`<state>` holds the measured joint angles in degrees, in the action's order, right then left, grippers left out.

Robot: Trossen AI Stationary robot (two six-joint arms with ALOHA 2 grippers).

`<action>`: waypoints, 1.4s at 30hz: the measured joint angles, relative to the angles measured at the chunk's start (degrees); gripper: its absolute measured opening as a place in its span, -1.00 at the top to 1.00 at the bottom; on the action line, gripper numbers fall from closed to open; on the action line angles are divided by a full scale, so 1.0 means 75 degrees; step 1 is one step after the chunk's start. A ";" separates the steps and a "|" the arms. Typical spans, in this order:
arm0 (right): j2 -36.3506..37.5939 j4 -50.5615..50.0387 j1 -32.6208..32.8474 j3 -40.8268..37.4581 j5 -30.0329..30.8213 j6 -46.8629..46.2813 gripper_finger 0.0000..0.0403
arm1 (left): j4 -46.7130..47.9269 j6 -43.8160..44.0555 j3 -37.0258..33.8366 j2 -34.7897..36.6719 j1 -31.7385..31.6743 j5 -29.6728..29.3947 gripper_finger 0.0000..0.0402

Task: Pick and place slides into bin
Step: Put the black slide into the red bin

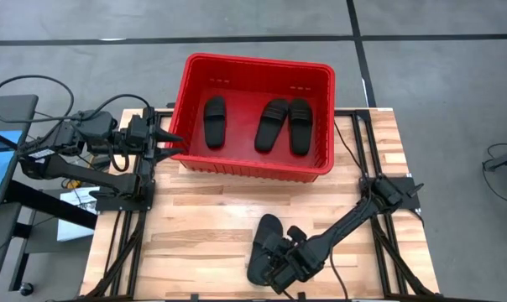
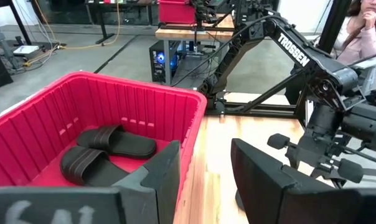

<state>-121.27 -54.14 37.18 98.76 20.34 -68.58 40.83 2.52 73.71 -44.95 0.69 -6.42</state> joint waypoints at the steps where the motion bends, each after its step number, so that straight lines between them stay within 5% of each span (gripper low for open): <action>1: 0.0002 -0.0006 -0.0024 0.0000 -0.0020 0.0011 0.43 | -0.0001 0.0000 0.0000 0.0000 0.0000 0.0002 0.34; 24: -0.0346 0.0000 -0.0690 0.0031 -0.1166 0.1720 0.39 | -0.0001 0.0000 0.0000 0.0000 0.0000 0.0003 0.34; 33: -0.0585 -0.0395 -0.0895 0.0005 -0.1149 0.1352 0.42 | -0.0048 0.0009 0.0000 0.0000 0.0000 0.0006 0.34; 37: -0.0607 -0.0547 -0.0977 0.0009 -0.1190 0.1079 0.55 | -0.0048 0.0012 0.0000 0.0000 -0.0001 0.0007 0.34; 42: -0.0560 -0.0698 -0.0977 0.0054 -0.1123 0.0811 0.94 | -0.0039 0.0015 0.0000 -0.0003 0.0000 0.0009 0.34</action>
<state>-125.47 -59.38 29.85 99.17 11.92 -62.50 40.53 2.63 73.71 -44.97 0.69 -6.35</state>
